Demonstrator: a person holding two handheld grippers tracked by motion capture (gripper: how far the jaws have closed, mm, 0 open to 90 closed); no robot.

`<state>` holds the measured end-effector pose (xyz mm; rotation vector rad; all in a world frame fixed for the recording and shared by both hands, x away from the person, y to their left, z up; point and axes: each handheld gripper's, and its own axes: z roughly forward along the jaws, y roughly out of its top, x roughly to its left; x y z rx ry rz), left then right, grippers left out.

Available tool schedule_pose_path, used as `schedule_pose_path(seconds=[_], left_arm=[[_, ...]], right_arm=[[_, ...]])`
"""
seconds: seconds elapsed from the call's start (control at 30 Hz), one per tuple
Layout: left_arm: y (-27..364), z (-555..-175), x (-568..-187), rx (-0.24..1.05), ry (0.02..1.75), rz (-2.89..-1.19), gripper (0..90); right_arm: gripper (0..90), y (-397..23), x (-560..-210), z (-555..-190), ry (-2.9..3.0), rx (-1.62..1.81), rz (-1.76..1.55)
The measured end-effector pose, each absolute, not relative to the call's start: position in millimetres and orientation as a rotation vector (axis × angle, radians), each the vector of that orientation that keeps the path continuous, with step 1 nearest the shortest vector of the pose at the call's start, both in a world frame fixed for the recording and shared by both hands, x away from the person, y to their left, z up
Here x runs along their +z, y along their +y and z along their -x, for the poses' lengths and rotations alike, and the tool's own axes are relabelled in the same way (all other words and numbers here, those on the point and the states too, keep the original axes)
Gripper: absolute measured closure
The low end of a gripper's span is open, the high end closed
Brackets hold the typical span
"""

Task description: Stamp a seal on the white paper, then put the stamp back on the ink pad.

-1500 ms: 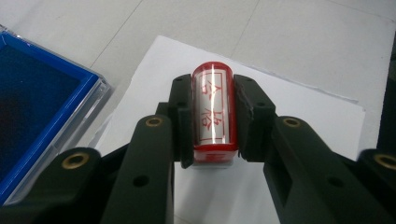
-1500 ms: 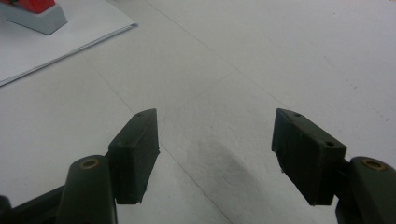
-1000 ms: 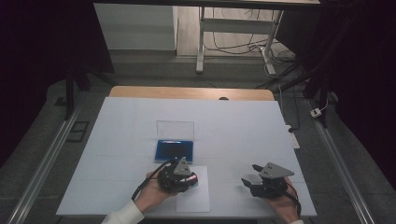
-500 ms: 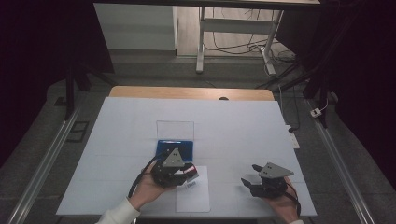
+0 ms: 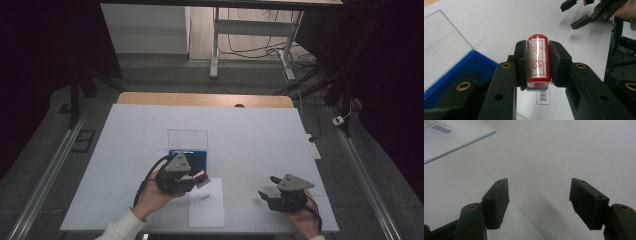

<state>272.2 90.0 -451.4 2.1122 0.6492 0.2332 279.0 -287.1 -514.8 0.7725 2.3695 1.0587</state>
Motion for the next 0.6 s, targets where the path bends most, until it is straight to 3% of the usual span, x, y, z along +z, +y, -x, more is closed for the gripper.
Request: schedule_pose_path(seconds=[0.6], left_arm=[[96, -285, -451, 0.266, 0.716, -2.118, 70.0]], right_arm=[[31.5, -287, -515, -279, 2.369, 1.055, -0.768]])
